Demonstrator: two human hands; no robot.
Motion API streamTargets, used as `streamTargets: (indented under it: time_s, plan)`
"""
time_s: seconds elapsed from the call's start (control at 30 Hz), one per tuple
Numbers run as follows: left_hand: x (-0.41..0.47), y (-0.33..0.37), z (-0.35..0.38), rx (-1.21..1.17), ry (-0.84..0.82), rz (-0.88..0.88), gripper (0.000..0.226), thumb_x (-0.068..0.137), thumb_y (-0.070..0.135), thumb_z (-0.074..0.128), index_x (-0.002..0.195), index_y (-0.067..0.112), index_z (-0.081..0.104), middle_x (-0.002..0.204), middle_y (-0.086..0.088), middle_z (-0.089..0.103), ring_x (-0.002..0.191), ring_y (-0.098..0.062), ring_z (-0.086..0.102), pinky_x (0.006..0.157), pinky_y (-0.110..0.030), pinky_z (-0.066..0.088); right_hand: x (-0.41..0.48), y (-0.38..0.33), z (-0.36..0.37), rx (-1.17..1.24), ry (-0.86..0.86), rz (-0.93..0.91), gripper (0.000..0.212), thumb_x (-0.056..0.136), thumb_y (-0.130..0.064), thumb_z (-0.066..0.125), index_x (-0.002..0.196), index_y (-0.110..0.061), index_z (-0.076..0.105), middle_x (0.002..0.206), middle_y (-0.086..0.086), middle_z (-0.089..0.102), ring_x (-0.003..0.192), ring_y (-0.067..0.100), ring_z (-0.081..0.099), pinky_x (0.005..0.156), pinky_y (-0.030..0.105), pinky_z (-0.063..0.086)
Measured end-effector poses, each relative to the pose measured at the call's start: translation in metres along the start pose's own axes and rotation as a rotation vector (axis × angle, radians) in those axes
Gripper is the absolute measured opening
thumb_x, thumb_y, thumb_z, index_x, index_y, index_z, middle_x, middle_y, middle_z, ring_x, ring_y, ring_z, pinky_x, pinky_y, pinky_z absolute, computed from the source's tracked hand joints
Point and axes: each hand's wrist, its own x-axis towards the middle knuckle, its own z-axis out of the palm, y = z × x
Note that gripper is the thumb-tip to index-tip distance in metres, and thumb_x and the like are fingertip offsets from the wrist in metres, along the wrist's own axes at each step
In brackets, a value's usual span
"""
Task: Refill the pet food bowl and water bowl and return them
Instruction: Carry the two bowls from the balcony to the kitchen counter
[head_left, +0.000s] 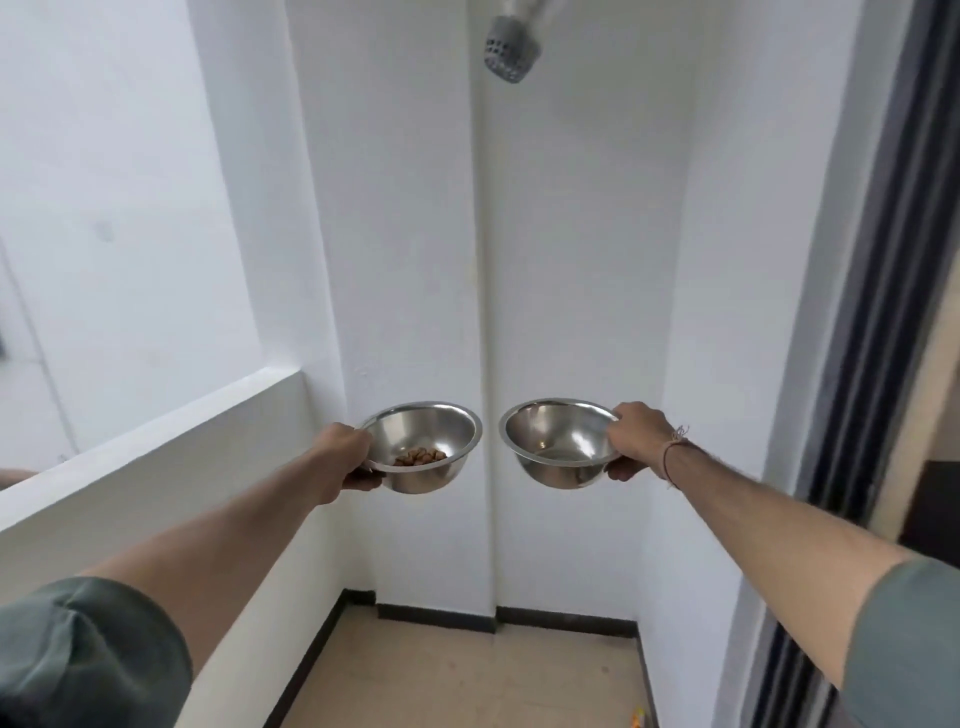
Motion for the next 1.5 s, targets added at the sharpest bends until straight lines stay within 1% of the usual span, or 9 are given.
streamTargets:
  time_s: [0.27,0.43,0.57,0.7,0.93,1.0,1.1,1.3,1.5]
  plan:
    - [-0.016,0.042,0.083,0.083,-0.237,0.123,0.024,0.089,0.001,0.045,0.096,-0.007,0.067,0.06,-0.018,0.071,0.043,-0.027,0.067,0.043,-0.027,0.053,-0.058,0.063,-0.069,0.025,0.207,0.177,0.031,0.083,-0.006,0.036,0.102,-0.006,0.06,0.065,0.018,0.075,0.058,0.036,0.075,0.073,0.048,0.065]
    - [-0.042,0.056,0.152,0.075,-0.382,0.172,0.018,0.093,0.006,0.049,0.096,-0.003,0.065,0.063,-0.018,0.071,0.04,-0.028,0.066,0.041,-0.027,0.053,-0.102,0.103,-0.112,0.025,0.311,0.267,0.031,0.091,-0.001,0.036,0.105,0.001,0.063,0.073,0.023,0.074,0.063,0.04,0.076,0.066,0.053,0.064]
    - [-0.071,0.071,0.211,0.09,-0.481,0.214,0.017,0.095,0.009,0.05,0.093,-0.001,0.064,0.054,-0.014,0.069,0.04,-0.027,0.065,0.042,-0.028,0.053,-0.13,0.139,-0.154,0.036,0.382,0.356,0.032,0.095,-0.001,0.035,0.116,0.002,0.06,0.085,0.024,0.073,0.059,0.035,0.076,0.059,0.045,0.065]
    - [-0.101,0.089,0.273,0.094,-0.578,0.254,0.017,0.096,0.01,0.049,0.095,-0.001,0.062,0.071,-0.019,0.07,0.038,-0.025,0.063,0.04,-0.027,0.052,-0.147,0.176,-0.198,0.028,0.449,0.415,0.032,0.094,-0.001,0.035,0.114,0.002,0.059,0.087,0.023,0.072,0.06,0.035,0.076,0.061,0.046,0.065]
    - [-0.143,0.125,0.385,0.123,-0.731,0.333,0.016,0.097,0.01,0.051,0.095,-0.002,0.062,0.072,-0.019,0.065,0.036,-0.025,0.06,0.04,-0.026,0.051,-0.144,0.249,-0.275,0.046,0.524,0.495,0.028,0.094,0.004,0.038,0.114,0.002,0.058,0.081,0.023,0.071,0.055,0.032,0.074,0.053,0.039,0.063]
    - [-0.151,0.136,0.413,0.126,-0.756,0.349,0.016,0.096,0.01,0.051,0.095,-0.002,0.062,0.072,-0.019,0.065,0.037,-0.025,0.061,0.042,-0.027,0.052,-0.139,0.266,-0.294,0.05,0.54,0.505,0.027,0.095,0.005,0.039,0.114,0.001,0.058,0.081,0.023,0.071,0.057,0.033,0.074,0.055,0.041,0.064]
    - [-0.166,0.153,0.459,0.127,-0.779,0.357,0.014,0.096,0.009,0.051,0.092,-0.002,0.061,0.056,-0.016,0.066,0.037,-0.027,0.063,0.042,-0.028,0.053,-0.127,0.295,-0.325,0.048,0.563,0.524,0.027,0.095,0.006,0.038,0.113,0.002,0.058,0.082,0.025,0.072,0.063,0.037,0.075,0.062,0.045,0.065]
    - [-0.195,0.178,0.546,0.141,-0.872,0.373,0.018,0.102,0.011,0.046,0.09,0.002,0.056,0.047,-0.014,0.066,0.039,-0.026,0.066,0.037,-0.027,0.052,-0.11,0.348,-0.382,0.042,0.615,0.565,0.026,0.095,0.006,0.04,0.113,0.004,0.058,0.081,0.029,0.071,0.066,0.041,0.076,0.069,0.052,0.065]
    - [-0.223,0.2,0.628,0.175,-0.908,0.361,0.018,0.105,0.01,0.041,0.091,0.005,0.051,0.049,-0.016,0.067,0.043,-0.026,0.069,0.037,-0.027,0.054,-0.096,0.402,-0.43,0.055,0.64,0.627,0.032,0.095,0.005,0.04,0.124,0.006,0.053,0.078,0.029,0.071,0.062,0.039,0.075,0.066,0.048,0.065]
